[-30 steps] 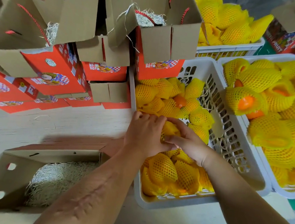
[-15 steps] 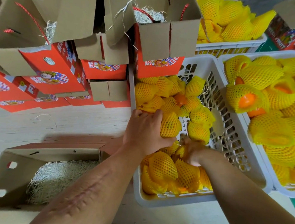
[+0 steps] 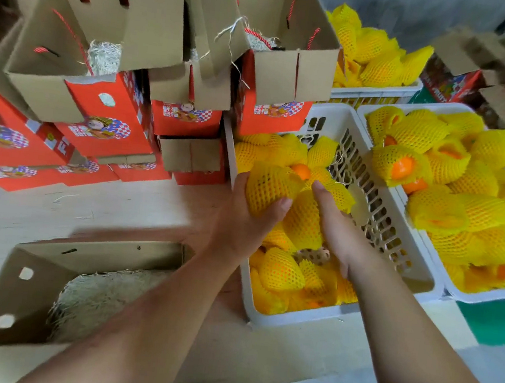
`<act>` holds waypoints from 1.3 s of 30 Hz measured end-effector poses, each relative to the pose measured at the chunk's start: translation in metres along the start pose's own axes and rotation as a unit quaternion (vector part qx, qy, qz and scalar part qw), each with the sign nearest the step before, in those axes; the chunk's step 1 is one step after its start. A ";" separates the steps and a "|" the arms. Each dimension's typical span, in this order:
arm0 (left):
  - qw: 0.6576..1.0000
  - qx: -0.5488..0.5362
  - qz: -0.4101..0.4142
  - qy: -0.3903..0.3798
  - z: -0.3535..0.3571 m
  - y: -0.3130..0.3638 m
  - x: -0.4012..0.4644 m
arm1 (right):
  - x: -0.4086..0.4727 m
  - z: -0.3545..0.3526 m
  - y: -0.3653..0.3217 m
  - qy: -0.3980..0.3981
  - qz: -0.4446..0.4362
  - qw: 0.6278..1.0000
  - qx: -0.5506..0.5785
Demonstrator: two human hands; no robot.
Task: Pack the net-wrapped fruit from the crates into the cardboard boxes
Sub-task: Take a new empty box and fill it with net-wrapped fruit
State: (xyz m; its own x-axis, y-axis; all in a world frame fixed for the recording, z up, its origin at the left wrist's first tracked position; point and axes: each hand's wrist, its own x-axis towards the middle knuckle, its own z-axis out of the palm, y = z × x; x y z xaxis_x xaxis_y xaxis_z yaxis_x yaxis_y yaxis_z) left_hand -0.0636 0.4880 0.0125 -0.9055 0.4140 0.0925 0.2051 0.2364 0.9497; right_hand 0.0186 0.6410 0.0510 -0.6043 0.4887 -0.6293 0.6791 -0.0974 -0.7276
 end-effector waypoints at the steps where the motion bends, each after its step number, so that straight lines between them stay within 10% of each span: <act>1: 0.998 -0.062 0.008 0.029 -0.006 0.006 -0.013 | -0.015 0.012 -0.005 0.006 -0.033 0.999 0.022; 5: 0.972 -0.200 -0.039 0.115 -0.064 0.009 -0.052 | -0.051 0.076 -0.004 -0.109 -0.116 0.962 0.223; 9: 0.974 -0.118 -0.173 0.086 -0.175 -0.007 -0.071 | -0.079 0.152 0.010 -0.309 -0.133 0.893 0.300; 14: 0.864 -0.406 -0.294 0.052 -0.251 -0.040 -0.109 | -0.093 0.249 0.031 -0.120 -0.158 0.973 0.119; 24: 0.811 -0.179 -0.556 0.023 -0.267 -0.134 -0.089 | -0.070 0.334 0.037 -0.130 -0.015 0.986 -0.106; 32: 0.857 -0.048 -0.512 0.040 -0.270 -0.140 -0.084 | -0.043 0.374 0.050 -0.072 -0.030 0.909 -0.408; 39: 0.966 -0.106 -0.233 0.044 -0.247 -0.100 -0.099 | -0.079 0.344 0.031 -0.017 -0.247 0.952 -0.181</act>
State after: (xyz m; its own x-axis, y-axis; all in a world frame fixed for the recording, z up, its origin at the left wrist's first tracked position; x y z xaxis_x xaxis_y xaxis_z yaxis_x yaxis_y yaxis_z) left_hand -0.0866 0.2064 -0.0173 -0.9110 0.2279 -0.3437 -0.3047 0.1897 0.9334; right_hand -0.0561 0.3008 -0.0156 -0.8963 0.3679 -0.2476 0.4035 0.4449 -0.7995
